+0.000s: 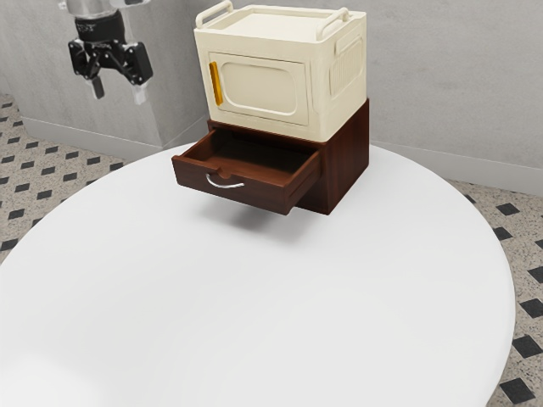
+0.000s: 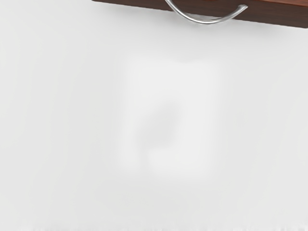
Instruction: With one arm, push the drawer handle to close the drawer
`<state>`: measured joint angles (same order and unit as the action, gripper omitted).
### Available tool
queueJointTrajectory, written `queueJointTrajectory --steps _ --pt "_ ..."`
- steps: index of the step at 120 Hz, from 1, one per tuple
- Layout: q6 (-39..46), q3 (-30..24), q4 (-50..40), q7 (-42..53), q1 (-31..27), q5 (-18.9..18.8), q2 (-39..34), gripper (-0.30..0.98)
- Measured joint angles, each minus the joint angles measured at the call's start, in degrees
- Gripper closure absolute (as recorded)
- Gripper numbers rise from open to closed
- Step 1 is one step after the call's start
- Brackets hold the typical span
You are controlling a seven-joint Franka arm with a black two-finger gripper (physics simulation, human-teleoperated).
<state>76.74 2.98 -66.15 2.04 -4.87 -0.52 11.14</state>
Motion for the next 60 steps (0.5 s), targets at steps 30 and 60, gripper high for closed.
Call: queueJointTrajectory --steps 30,60 --pt "-3.0 0.0 0.1 1.1 0.0 0.2 0.1 0.0" --pt "-8.6 -1.5 9.1 0.8 2.7 4.1 -7.7 0.0"
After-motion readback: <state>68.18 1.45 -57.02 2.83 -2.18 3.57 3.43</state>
